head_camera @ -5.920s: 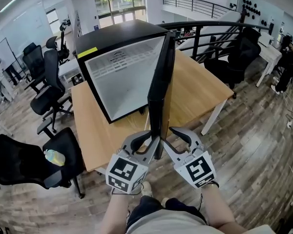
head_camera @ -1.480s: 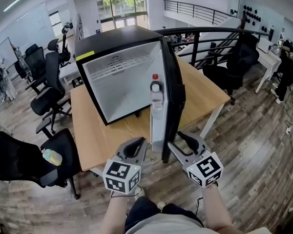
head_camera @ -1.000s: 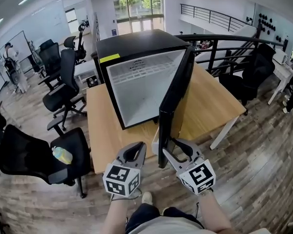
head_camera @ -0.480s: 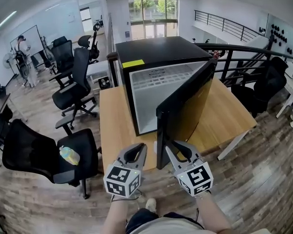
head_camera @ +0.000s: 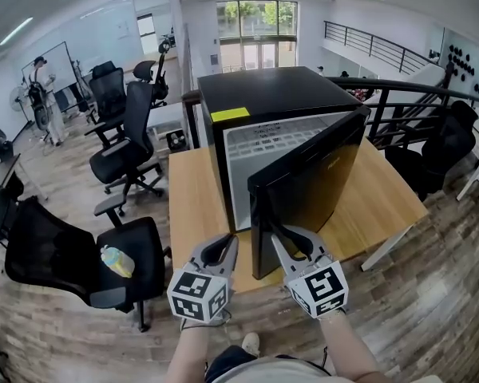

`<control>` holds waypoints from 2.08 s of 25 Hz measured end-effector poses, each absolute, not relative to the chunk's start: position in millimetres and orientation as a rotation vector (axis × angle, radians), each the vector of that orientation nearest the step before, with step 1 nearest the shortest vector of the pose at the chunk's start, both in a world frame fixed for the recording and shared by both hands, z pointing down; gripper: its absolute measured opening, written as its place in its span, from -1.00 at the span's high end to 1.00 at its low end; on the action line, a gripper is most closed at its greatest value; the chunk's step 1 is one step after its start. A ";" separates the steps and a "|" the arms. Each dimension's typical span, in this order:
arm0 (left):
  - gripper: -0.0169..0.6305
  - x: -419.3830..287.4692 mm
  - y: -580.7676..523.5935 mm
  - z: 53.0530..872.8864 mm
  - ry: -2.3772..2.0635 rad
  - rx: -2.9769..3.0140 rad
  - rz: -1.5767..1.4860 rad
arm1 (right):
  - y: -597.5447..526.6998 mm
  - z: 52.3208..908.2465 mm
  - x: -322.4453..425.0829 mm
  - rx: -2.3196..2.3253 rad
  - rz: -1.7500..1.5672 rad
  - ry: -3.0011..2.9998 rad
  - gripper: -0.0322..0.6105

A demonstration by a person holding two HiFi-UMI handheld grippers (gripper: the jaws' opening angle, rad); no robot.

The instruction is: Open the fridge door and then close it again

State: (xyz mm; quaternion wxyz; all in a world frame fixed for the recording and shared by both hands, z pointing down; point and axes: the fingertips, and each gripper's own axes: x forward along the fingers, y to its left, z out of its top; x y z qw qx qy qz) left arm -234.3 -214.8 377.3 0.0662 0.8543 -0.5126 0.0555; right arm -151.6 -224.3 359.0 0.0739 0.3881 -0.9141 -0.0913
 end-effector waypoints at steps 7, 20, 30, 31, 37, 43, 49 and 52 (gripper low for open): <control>0.88 -241.5 -244.8 377.0 -1.530 2.596 0.179 | -248.2 360.5 -167.5 1.156 -0.272 -2.753 0.81; 0.88 -260.6 -291.9 376.8 -1.471 2.620 0.132 | -292.5 360.2 -201.5 1.164 -0.291 -2.753 0.81; 0.88 -273.1 -318.4 380.5 -1.433 2.634 0.117 | -327.3 358.9 -217.3 1.204 -0.301 -2.731 0.82; 0.88 -274.7 -320.2 380.2 -1.433 2.635 0.114 | -330.4 358.6 -218.7 1.204 -0.302 -2.728 0.82; 0.88 -282.2 -328.5 382.4 -1.431 2.627 0.101 | -347.8 362.1 -225.0 1.210 -0.311 -2.694 0.82; 0.88 -285.1 -332.8 387.5 -1.423 2.623 0.103 | -360.9 362.7 -222.6 1.267 -0.315 -2.667 0.87; 0.88 -281.3 -330.1 386.6 -1.424 2.624 0.113 | -356.0 360.4 -223.7 1.252 -0.298 -2.679 0.87; 0.88 -277.2 -326.0 382.9 -1.436 2.639 0.091 | -346.4 358.4 -219.8 1.258 -0.283 -2.707 0.87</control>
